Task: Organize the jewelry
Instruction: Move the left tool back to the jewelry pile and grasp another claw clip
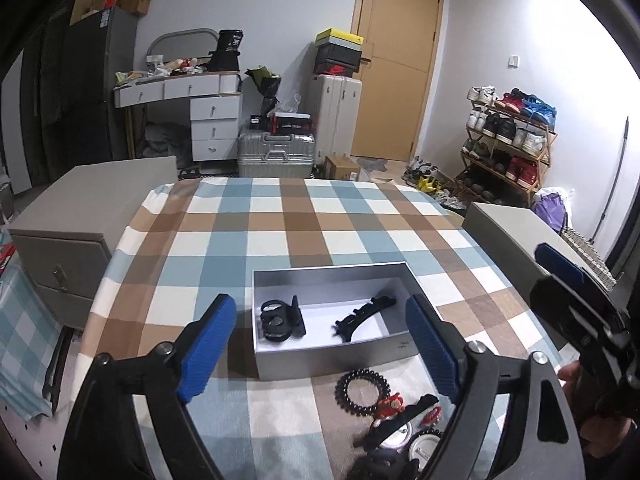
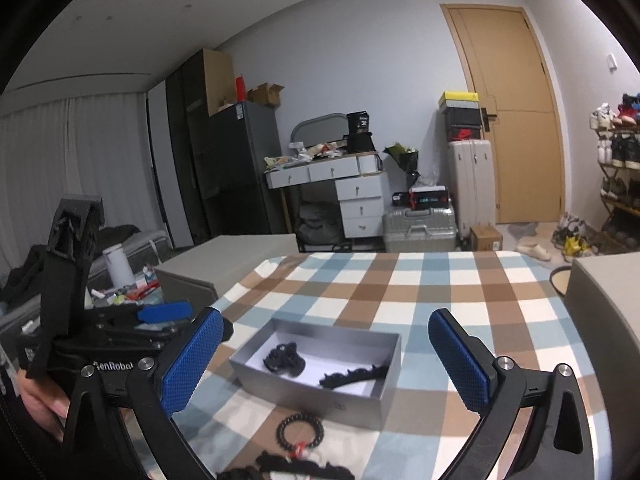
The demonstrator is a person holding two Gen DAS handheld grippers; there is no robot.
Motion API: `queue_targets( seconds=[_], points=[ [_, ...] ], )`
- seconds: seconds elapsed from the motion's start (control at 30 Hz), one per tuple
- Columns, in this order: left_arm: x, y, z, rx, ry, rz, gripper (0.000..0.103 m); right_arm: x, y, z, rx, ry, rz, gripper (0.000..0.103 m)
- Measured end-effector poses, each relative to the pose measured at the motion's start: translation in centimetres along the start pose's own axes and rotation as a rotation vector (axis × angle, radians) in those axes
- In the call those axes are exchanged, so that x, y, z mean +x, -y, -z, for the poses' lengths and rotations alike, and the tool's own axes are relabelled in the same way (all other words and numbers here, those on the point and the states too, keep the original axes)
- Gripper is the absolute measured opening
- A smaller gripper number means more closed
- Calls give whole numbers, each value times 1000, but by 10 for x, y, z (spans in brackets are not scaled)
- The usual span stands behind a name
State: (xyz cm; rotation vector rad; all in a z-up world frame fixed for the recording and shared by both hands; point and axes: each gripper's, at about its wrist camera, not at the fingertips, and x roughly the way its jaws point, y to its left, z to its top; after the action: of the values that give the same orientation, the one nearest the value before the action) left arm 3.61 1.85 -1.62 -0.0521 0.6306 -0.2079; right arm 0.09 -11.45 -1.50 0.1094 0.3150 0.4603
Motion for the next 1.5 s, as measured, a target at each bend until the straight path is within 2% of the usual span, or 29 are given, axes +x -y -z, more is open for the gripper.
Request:
queue_targets(
  seconds=[0.2,0.33,0.5,0.6,0.8,1.0,1.13,1.17,1.33,1.43,1.47,1.5],
  points=[
    [-8,-1,17,4,9,-25,100,-14,-5,21,-11,-6,63,103],
    [-10,0,32,21,-18,-7,101,-18,1,34,32,-37,85,103],
    [-6,6,52,27,-84,74,101,-17,3,50,48,-111,69,103],
    [-2,11,64,29,-140,140,101,-20,4,59,56,-145,82,103],
    [4,25,78,68,-218,210,101,-20,11,73,91,-205,118,103],
    [10,25,83,63,-261,280,101,-23,16,85,103,-241,151,103],
    [14,25,90,54,-282,310,100,-23,19,91,130,-265,135,103],
    [15,24,91,49,-286,319,99,-23,19,93,132,-269,134,103],
    [20,24,93,46,-314,356,79,-23,19,95,137,-274,128,103],
    [25,22,95,45,-349,371,58,-23,18,96,135,-283,127,103],
    [27,21,96,41,-363,377,45,-23,18,97,134,-286,126,103],
    [28,20,97,36,-372,382,41,-22,18,97,134,-288,121,103]
  ],
)
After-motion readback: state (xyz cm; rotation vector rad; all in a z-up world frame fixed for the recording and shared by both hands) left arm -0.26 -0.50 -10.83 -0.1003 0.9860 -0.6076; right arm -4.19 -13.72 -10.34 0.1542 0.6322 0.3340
